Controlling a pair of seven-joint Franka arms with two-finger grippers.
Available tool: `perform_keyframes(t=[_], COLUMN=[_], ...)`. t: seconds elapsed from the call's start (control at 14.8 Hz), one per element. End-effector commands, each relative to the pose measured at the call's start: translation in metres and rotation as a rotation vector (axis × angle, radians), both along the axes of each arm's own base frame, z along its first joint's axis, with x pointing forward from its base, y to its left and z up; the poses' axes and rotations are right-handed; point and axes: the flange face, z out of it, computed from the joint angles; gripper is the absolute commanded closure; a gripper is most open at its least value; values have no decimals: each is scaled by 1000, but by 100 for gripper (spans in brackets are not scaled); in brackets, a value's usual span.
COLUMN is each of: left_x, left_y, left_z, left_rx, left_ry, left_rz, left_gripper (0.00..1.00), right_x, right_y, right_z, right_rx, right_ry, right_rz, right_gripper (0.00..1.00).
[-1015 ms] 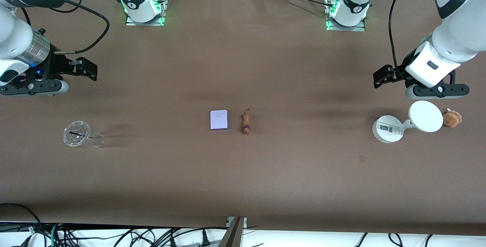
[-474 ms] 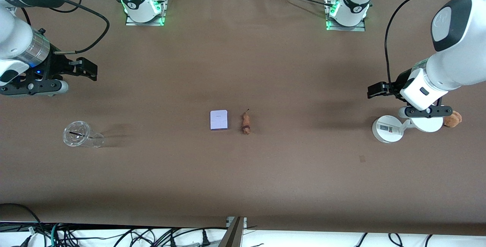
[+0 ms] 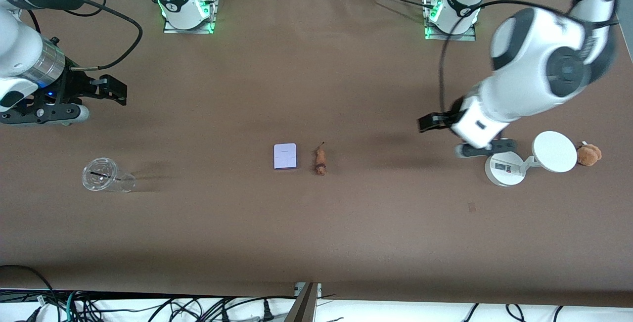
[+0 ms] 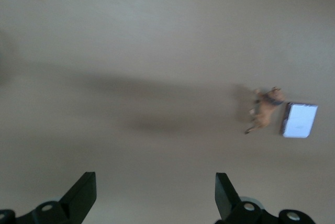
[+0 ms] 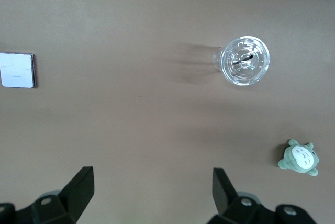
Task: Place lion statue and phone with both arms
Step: 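Swing the left gripper over to the brown lion figurine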
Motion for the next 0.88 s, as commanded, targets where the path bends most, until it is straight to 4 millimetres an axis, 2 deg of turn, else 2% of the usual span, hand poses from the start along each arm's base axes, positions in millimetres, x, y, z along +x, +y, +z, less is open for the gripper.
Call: perform_keyframes(t=[0.0,0.2,0.27,0.54,0.81], left_x=[-6,-37,-41,-6,5], left_y=[-74,-150,-165,-184,-201], left_z=[-36,-59,-73,-131,-160], left_rx=[68,144,138,125,84], left_ry=[-30,-94,-87,-45,-87], left_rz=[74,98,86,144,139], left_gripper=[0,0,0,0,0], right_x=[-2,-1,0,1,1], right_y=[-1,-6,-7,-5,3], right_z=[6,7,6,3,-2], right_rx=[14,15,15,15,13], right_ry=[-5,-7,-6,0,7], right_rz=[-10,-2,-4,-1,-4], right_gripper=[0,0,0,0,0])
